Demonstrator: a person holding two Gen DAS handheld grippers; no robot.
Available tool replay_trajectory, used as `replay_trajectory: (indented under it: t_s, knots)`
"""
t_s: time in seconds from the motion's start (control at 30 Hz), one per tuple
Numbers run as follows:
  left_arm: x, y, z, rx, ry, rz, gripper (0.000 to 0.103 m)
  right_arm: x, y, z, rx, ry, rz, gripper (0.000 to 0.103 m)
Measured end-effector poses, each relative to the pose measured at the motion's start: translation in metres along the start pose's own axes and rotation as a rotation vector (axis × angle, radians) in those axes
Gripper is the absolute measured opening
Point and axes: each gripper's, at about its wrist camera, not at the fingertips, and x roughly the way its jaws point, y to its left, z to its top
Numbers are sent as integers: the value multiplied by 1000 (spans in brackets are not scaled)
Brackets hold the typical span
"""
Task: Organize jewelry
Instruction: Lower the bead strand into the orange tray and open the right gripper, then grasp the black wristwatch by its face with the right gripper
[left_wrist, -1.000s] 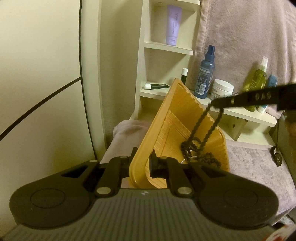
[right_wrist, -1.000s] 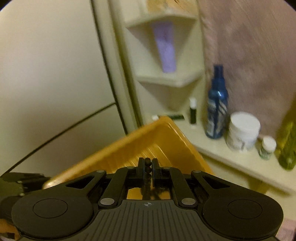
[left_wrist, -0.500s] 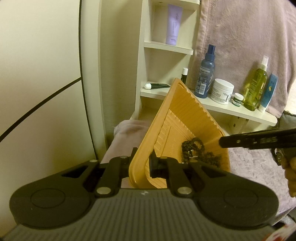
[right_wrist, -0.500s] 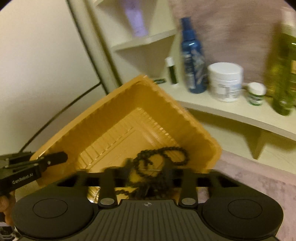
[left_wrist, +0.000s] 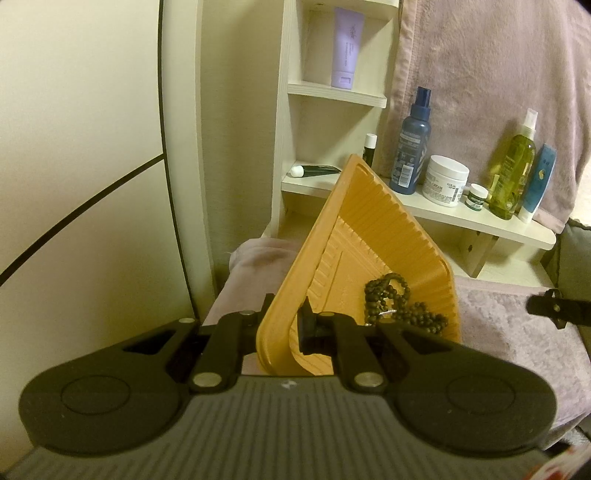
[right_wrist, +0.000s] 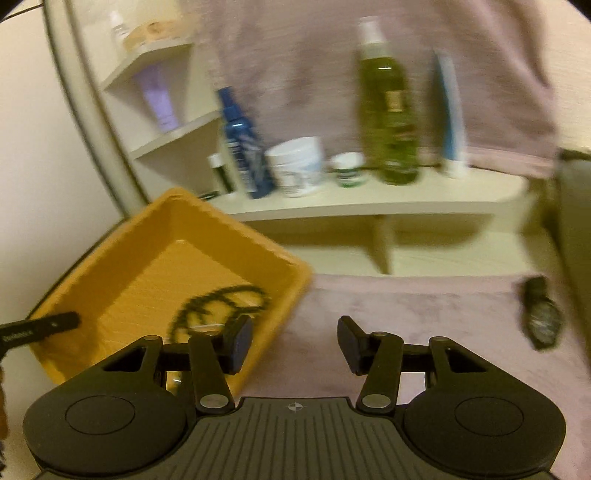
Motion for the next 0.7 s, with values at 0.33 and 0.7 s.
replay_trajectory:
  t_s: [0.33, 0.7]
  knots:
    - [0, -1, 0, 5, 1, 2, 9, -30, -52, -25, 61, -32, -166, 51]
    - [-4, -5, 0, 18, -4, 1, 9, -38, -93, -31, 40, -60, -326, 51]
